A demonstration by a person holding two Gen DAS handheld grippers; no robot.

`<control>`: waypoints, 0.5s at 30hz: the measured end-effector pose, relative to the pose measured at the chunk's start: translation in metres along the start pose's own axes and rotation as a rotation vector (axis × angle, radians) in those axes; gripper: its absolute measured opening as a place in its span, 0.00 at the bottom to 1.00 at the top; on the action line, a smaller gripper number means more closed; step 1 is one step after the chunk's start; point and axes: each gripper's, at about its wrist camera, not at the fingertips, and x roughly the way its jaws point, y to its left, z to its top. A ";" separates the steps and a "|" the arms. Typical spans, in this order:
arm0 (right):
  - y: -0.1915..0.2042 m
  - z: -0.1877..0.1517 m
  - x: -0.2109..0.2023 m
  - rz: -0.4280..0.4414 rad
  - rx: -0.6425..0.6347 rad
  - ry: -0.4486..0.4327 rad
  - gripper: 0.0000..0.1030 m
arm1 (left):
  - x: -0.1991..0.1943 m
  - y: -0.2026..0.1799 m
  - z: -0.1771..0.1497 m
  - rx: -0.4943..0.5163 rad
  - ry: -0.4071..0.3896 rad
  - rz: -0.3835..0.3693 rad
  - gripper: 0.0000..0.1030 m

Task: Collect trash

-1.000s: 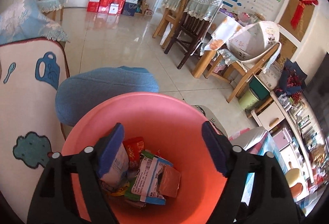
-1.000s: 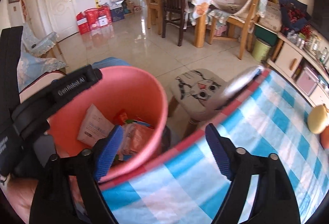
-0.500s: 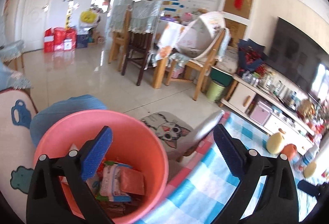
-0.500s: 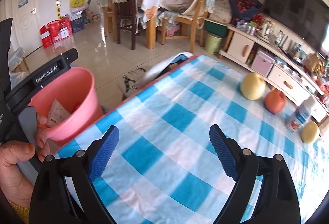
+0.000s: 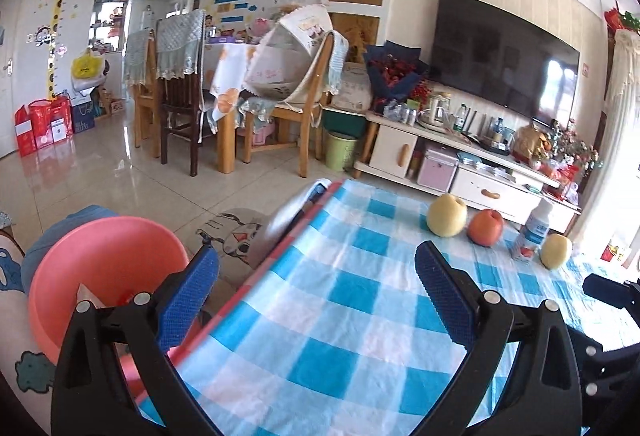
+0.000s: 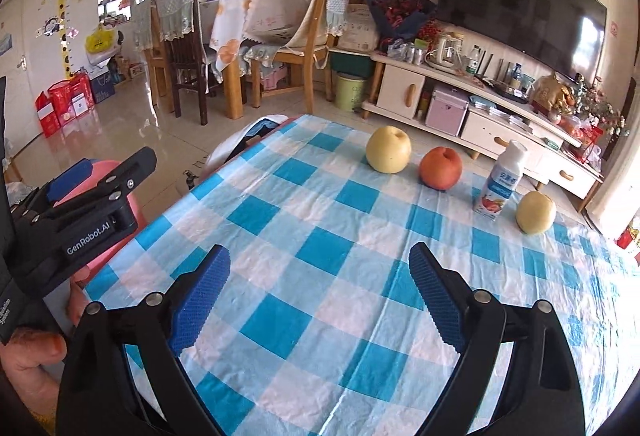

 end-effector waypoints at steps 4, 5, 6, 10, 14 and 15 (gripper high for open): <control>-0.018 -0.007 -0.017 -0.037 0.020 -0.030 0.88 | -0.016 -0.020 -0.004 0.021 0.002 -0.028 0.96; -0.022 -0.008 -0.021 -0.043 0.028 -0.038 0.88 | -0.020 -0.025 -0.004 0.024 0.004 -0.039 0.96; -0.028 -0.010 -0.026 -0.049 0.038 -0.047 0.88 | -0.023 -0.030 -0.005 0.026 0.006 -0.049 0.96; -0.044 -0.015 -0.043 -0.069 0.065 -0.079 0.88 | -0.036 -0.047 -0.009 0.052 0.009 -0.080 0.96; -0.058 -0.022 -0.059 -0.087 0.091 -0.106 0.88 | -0.052 -0.067 -0.012 0.089 -0.005 -0.104 0.96; -0.062 -0.024 -0.064 -0.092 0.095 -0.113 0.88 | -0.055 -0.071 -0.012 0.095 -0.008 -0.110 0.96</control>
